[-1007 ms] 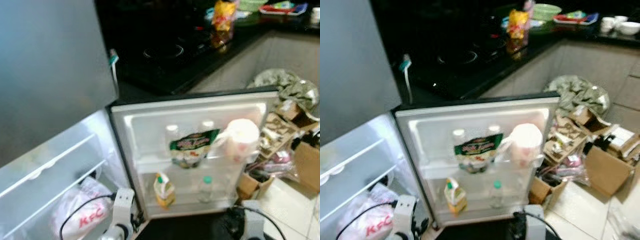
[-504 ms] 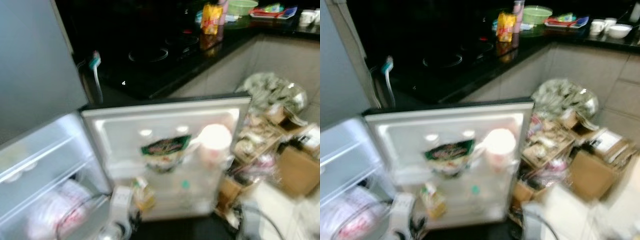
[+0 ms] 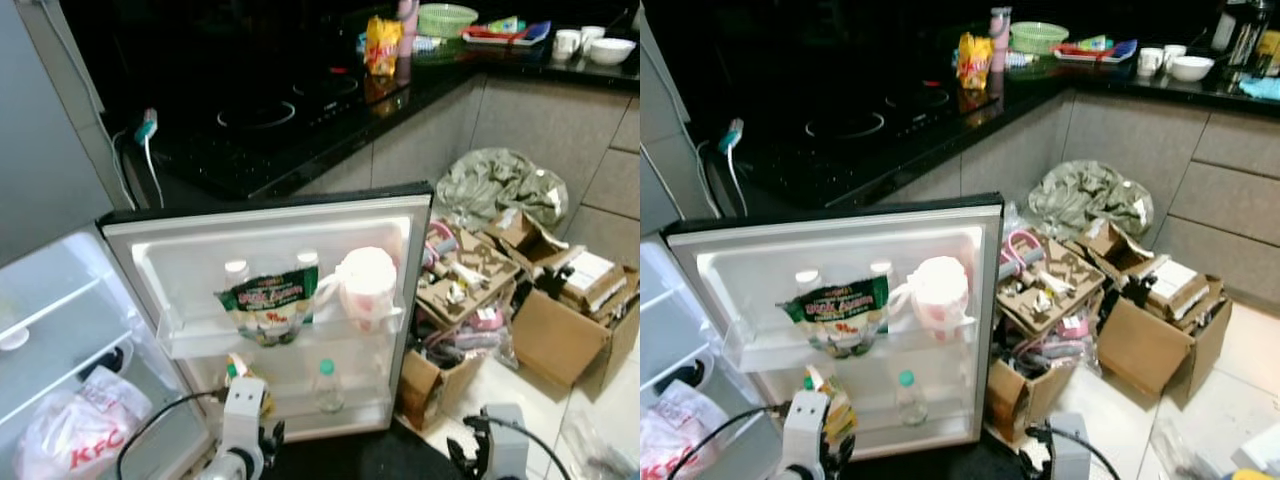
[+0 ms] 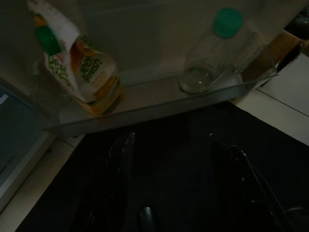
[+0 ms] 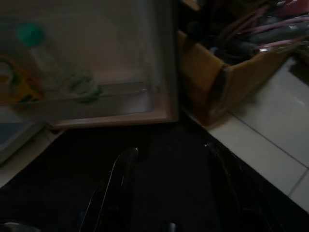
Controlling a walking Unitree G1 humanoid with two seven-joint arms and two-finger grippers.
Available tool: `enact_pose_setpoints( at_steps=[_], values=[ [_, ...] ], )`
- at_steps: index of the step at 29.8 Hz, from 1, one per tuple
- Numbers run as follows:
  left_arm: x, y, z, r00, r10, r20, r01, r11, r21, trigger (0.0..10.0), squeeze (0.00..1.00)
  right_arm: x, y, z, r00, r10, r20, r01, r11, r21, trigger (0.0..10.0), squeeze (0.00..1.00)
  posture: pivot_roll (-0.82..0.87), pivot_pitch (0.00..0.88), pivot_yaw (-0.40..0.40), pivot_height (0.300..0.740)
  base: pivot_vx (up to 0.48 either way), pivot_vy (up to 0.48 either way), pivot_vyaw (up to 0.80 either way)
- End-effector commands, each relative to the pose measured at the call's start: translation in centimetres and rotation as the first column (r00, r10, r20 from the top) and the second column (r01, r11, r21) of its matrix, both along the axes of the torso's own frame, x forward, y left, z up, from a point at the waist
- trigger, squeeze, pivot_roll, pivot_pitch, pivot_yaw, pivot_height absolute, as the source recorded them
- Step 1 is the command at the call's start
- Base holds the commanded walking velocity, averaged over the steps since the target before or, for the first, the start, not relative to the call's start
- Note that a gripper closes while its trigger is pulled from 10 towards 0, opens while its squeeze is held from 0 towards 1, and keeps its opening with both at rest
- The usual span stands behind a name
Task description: Restocking fridge
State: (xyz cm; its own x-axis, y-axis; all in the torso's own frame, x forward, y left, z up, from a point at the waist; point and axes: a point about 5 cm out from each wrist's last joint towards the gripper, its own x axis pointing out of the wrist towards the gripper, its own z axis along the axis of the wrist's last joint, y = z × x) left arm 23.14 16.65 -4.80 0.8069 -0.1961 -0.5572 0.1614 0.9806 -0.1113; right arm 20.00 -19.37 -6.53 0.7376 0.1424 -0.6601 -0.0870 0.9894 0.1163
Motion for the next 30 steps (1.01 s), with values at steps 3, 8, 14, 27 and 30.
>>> enact_pose_setpoints(
  at_steps=[3,8,14,27,30],
  values=[
    [-0.6,0.3,-0.4,1.000,0.018,-0.023,-0.018,1.000,0.000,10.0,0.00,0.0,0.0,0.0,1.000,0.000,0.000,0.000,1.000,0.002,10.0,0.00,-0.08,0.025,0.036,0.740,0.000,0.000,0.00],
    [-0.7,0.3,-0.5,1.000,0.010,-0.027,-0.009,1.000,0.010,10.0,0.00,0.0,0.0,0.0,1.000,0.000,-0.001,0.000,1.000,0.002,10.0,0.00,-0.08,0.027,0.035,0.740,0.000,0.000,0.00],
    [-0.8,0.2,-0.6,0.999,-0.025,-0.038,0.026,0.999,0.035,10.0,0.00,0.0,0.2,-0.1,1.000,-0.001,-0.007,0.001,1.000,0.004,10.0,0.00,-0.07,0.026,0.037,0.740,0.000,0.000,0.00],
    [-1.0,0.0,-0.6,0.998,-0.062,-0.024,0.063,0.997,0.048,10.0,0.00,-0.2,-0.1,-0.2,1.000,0.014,-0.025,-0.015,1.000,-0.028,10.0,0.00,-0.07,0.024,0.038,0.740,0.000,0.063,0.00],
    [-2.2,0.7,-1.4,0.993,-0.088,-0.076,0.096,0.989,0.108,10.0,0.00,-0.8,0.0,-0.6,0.989,0.125,-0.078,-0.133,0.986,-0.103,10.0,0.00,-0.06,0.021,0.028,0.740,0.000,0.000,0.00]
  ],
)
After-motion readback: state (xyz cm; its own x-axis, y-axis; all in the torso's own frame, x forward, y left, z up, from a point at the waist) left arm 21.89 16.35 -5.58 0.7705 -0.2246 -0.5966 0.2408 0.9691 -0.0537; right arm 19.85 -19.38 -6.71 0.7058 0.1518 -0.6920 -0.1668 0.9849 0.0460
